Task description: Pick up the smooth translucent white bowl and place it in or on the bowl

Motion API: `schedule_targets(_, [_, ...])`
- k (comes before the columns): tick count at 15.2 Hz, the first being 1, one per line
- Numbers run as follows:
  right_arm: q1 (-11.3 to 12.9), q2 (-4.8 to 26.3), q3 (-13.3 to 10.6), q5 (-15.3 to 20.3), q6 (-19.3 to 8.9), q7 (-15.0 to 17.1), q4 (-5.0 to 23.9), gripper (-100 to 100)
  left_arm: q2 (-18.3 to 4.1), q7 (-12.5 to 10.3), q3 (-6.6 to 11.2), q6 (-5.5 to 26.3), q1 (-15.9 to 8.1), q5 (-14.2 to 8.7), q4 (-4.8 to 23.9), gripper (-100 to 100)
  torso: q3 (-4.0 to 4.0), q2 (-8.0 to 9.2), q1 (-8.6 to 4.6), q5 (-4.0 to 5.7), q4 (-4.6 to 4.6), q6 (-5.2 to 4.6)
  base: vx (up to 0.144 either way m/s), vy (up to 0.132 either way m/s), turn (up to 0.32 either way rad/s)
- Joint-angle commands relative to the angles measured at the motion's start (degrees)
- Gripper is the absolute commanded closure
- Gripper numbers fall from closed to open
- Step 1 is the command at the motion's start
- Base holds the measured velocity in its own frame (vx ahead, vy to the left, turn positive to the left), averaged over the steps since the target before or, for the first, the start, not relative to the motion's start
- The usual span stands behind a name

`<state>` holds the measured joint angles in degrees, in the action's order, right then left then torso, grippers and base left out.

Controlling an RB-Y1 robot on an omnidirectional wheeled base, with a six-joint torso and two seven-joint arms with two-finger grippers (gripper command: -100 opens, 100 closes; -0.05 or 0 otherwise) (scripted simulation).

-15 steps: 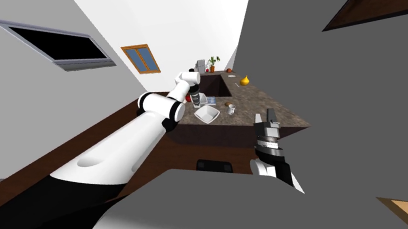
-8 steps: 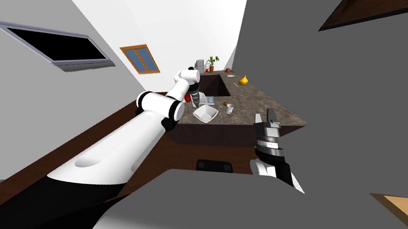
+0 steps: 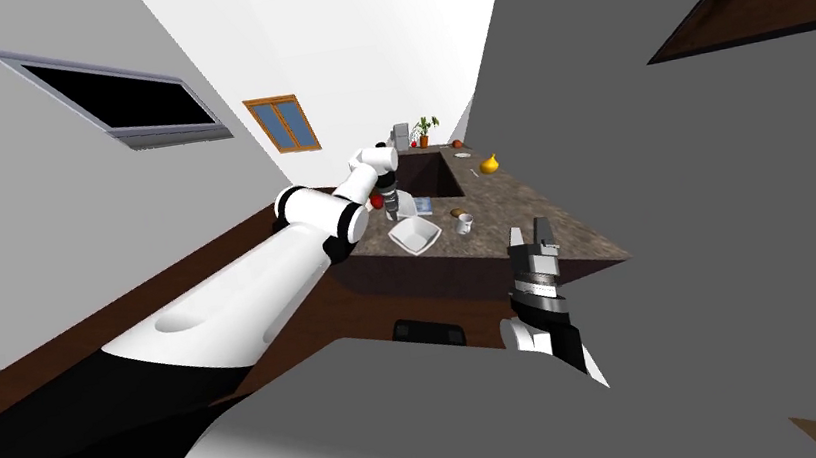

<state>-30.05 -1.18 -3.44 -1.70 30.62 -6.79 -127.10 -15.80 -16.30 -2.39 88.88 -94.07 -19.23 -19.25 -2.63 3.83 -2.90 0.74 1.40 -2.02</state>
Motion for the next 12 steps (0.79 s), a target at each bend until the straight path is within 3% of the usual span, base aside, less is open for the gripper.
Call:
schedule_targets(1, [0.00, 0.00, 0.00, 0.00, 0.00, 0.00, 0.00, 0, -0.16, -0.02, 0.63, 0.72, 1.66, -0.59, -0.02, -100, 0.00, 0.00, 0.00, 0.00, 0.00, 0.00, 0.121, 0.075, -0.001])
schedule_targets(3, [-0.01, 0.00, 0.00, 0.00, 0.00, 0.00, 0.00, 0, -0.16, -0.02, 0.63, 0.72, 1.66, -0.59, -1.83, -100, 0.11, -0.20, 0.14, -0.04, -0.04, 0.02, 0.132, 0.061, -0.006])
schedule_targets(7, [0.00, 0.00, 0.00, 0.00, 0.00, 0.00, 0.00, 0, -0.32, 0.07, 1.37, 1.20, 2.91, -1.27, 0.91, -100, 0.22, -0.22, 0.12, -0.08, -0.22, 0.06, 0.093, 0.044, -0.007])
schedule_targets(9, [0.00, 0.00, 0.00, 0.00, 0.00, 0.00, 0.00, 0, -0.32, 0.07, 1.37, 1.20, 2.91, -1.27, 0.91, -100, 0.51, -0.64, 0.41, -0.19, -0.40, 0.14, 0.126, 0.061, 0.003])
schedule_targets(12, [0.01, 0.00, 0.00, 0.00, 0.00, 0.00, 0.00, 0, -0.30, -0.02, 1.35, 1.44, 2.86, -1.26, 0.49, -100, 0.62, -0.66, 0.42, -0.24, -0.55, 0.16, 0.031, 0.017, 0.002])
